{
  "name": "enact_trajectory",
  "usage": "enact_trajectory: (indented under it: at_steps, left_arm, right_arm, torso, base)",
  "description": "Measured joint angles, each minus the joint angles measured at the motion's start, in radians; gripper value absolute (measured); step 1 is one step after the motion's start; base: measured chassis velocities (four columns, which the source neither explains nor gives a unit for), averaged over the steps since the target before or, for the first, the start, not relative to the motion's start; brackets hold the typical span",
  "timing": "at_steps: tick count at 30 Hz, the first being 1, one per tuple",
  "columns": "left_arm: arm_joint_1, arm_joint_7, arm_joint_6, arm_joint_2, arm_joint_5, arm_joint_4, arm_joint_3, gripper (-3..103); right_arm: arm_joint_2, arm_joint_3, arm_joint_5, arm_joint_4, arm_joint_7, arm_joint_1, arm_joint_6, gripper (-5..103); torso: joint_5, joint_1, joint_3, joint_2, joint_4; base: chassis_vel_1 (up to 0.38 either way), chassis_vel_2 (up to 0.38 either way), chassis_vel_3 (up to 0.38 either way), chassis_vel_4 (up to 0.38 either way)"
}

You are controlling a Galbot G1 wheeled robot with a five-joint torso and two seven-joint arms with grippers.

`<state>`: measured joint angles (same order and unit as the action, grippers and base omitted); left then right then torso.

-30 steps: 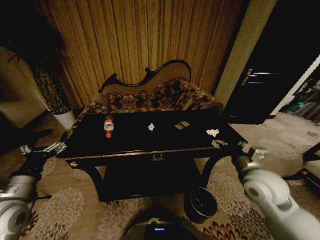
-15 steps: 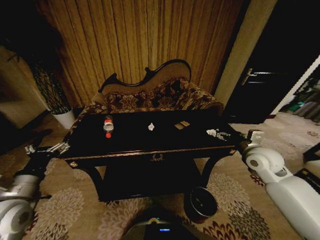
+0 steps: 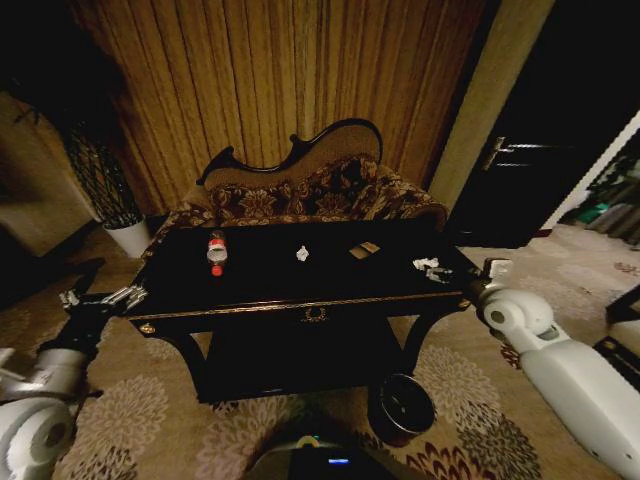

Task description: Move to the front of the table and place the trash on the table into the trash bin.

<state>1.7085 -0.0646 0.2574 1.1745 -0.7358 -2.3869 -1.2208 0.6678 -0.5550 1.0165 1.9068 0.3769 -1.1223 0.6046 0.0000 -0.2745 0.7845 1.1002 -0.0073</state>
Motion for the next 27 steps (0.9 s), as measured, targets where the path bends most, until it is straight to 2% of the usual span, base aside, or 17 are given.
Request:
enact_trajectory:
  at_steps: [4, 15, 17, 18, 20, 22, 23, 24, 26, 27]
  left_arm:
    - [0.002, 0.000, 0.003, 0.004, -0.002, -0.004, 0.000, 100]
    - [-0.002, 0.003, 0.022, 0.005, -0.006, -0.008, 0.003, 100]
    - [-0.004, 0.003, 0.023, 0.003, -0.006, -0.008, 0.003, 100]
    - [-0.004, 0.003, 0.023, 0.003, -0.006, -0.008, 0.003, 100]
    - [-0.005, 0.003, 0.023, 0.003, -0.006, -0.008, 0.003, 100]
    - [-0.005, 0.003, 0.023, 0.003, -0.006, -0.008, 0.003, 100]
    - [-0.004, 0.003, 0.023, 0.003, -0.006, -0.007, 0.003, 100]
    - [-0.004, 0.003, 0.023, 0.003, -0.006, -0.007, 0.003, 100]
    - [-0.004, 0.003, 0.023, 0.003, -0.006, -0.006, 0.003, 100]
    - [-0.004, 0.003, 0.023, 0.002, -0.006, -0.006, 0.003, 100]
  right_arm:
    - [0.006, 0.051, 0.009, -0.049, 0.000, 0.061, -0.001, 100]
    - [0.025, 0.087, 0.029, -0.105, 0.000, 0.112, -0.004, 101]
    - [0.031, 0.092, 0.028, -0.107, 0.001, 0.115, -0.005, 92]
    - [0.031, 0.092, 0.028, -0.107, 0.001, 0.115, -0.005, 92]
    - [0.035, 0.097, 0.023, -0.110, 0.002, 0.115, -0.007, 82]
    - [0.036, 0.097, 0.022, -0.111, 0.002, 0.116, -0.007, 82]
    - [0.038, 0.099, 0.018, -0.113, 0.003, 0.117, -0.009, 71]
    - [0.038, 0.100, 0.016, -0.114, 0.003, 0.118, -0.010, 65]
    - [0.038, 0.100, 0.013, -0.115, 0.003, 0.118, -0.012, 65]
    - [0.038, 0.100, 0.013, -0.115, 0.003, 0.118, -0.014, 60]
  torso:
    - [0.0000, 0.000, 0.000, 0.000, 0.0001]
    - [0.0000, 0.000, 0.000, 0.000, -0.0001]
    - [0.0000, 0.000, 0.000, 0.000, 0.0000]
    - [0.0000, 0.000, 0.000, 0.000, 0.0000]
    - [0.0000, 0.000, 0.000, 0.000, 0.0000]
    - [0.0000, 0.000, 0.000, 0.000, 0.0000]
    - [0.0000, 0.000, 0.000, 0.000, 0.0000]
    - [0.0000, 0.000, 0.000, 0.000, 0.0000]
    - [0.0000, 0.000, 0.000, 0.000, 0.0000]
    - [0.0000, 0.000, 0.000, 0.000, 0.0000]
  base:
    - [0.000, 0.000, 0.000, 0.000]
    - [0.000, 0.000, 0.000, 0.000]
    - [0.000, 0.000, 0.000, 0.000]
    - [0.000, 0.000, 0.000, 0.000]
    - [0.000, 0.000, 0.000, 0.000]
    - [0.000, 0.000, 0.000, 0.000]
    - [0.000, 0.000, 0.000, 0.000]
    - [0.000, 0.000, 0.000, 0.000]
    - [0.000, 0.000, 0.000, 0.000]
    - [0.000, 0.000, 0.000, 0.000]
